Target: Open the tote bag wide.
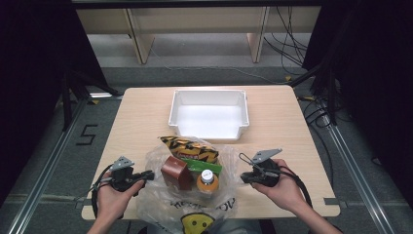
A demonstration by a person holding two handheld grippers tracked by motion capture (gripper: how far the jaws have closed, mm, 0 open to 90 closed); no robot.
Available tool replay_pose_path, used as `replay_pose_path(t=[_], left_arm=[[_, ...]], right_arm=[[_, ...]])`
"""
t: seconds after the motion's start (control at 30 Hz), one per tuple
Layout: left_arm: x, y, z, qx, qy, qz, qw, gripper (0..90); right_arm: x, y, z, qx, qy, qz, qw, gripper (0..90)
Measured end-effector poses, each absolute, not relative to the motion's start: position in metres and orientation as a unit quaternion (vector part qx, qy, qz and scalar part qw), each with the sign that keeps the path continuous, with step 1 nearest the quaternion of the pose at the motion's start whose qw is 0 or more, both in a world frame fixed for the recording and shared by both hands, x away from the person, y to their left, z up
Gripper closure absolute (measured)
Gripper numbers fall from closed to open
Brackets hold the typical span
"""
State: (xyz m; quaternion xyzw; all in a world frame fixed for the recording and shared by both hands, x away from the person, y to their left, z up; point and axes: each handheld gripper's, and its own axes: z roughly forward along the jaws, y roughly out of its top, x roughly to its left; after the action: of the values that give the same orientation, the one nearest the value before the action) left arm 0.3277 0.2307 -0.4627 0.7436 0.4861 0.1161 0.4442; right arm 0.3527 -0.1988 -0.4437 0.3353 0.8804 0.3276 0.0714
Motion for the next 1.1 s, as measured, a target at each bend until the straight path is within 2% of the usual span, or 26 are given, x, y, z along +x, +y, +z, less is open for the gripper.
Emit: replay_pose_path(t=[0.13, 0.23, 0.3, 0.33, 0.4, 0.47, 0.6, 0.7, 0.83, 0.93, 1.0, 1.1], left_arm=[[0.317, 0.236, -0.446, 0.731, 0.479, 0.139, 0.465, 62.9], [0.312, 0.243, -0.431, 0.727, 0.463, 0.163, 0.48, 52.7], [0.311, 0.247, -0.422, 0.724, 0.453, 0.179, 0.488, 49.8], [0.313, 0.25, -0.414, 0.722, 0.442, 0.192, 0.496, 48.2], [0.316, 0.253, -0.41, 0.726, 0.431, 0.201, 0.497, 47.9], [0.322, 0.254, -0.405, 0.72, 0.434, 0.207, 0.5, 46.6], [0.336, 0.254, -0.399, 0.71, 0.433, 0.208, 0.515, 45.1], [0.349, 0.255, -0.397, 0.706, 0.438, 0.209, 0.516, 45.0], [0.365, 0.247, -0.402, 0.711, 0.47, 0.166, 0.496, 43.0], [0.376, 0.243, -0.413, 0.725, 0.477, 0.142, 0.476, 42.6], [0.381, 0.241, -0.423, 0.735, 0.474, 0.132, 0.467, 44.4], [0.382, 0.239, -0.435, 0.756, 0.466, 0.122, 0.444, 55.4]], right_arm=[[0.346, -0.207, -0.426, 0.34, 0.871, 0.346, 0.073, 69.5], [0.342, -0.215, -0.409, 0.331, 0.86, 0.378, 0.092, 61.2], [0.339, -0.218, -0.399, 0.335, 0.851, 0.393, 0.096, 58.2], [0.34, -0.219, -0.39, 0.331, 0.839, 0.417, 0.117, 54.8], [0.339, -0.218, -0.387, 0.339, 0.834, 0.421, 0.114, 53.6], [0.348, -0.217, -0.377, 0.322, 0.826, 0.44, 0.142, 50.5], [0.359, -0.21, -0.368, 0.322, 0.817, 0.454, 0.151, 48.1], [0.365, -0.206, -0.365, 0.327, 0.809, 0.464, 0.151, 47.6], [0.381, -0.197, -0.364, 0.329, 0.808, 0.467, 0.148, 47.3], [0.395, -0.191, -0.377, 0.328, 0.827, 0.437, 0.135, 49.0], [0.396, -0.187, -0.386, 0.334, 0.836, 0.42, 0.117, 55.3], [0.398, -0.186, -0.402, 0.331, 0.849, 0.4, 0.104, 71.1]])
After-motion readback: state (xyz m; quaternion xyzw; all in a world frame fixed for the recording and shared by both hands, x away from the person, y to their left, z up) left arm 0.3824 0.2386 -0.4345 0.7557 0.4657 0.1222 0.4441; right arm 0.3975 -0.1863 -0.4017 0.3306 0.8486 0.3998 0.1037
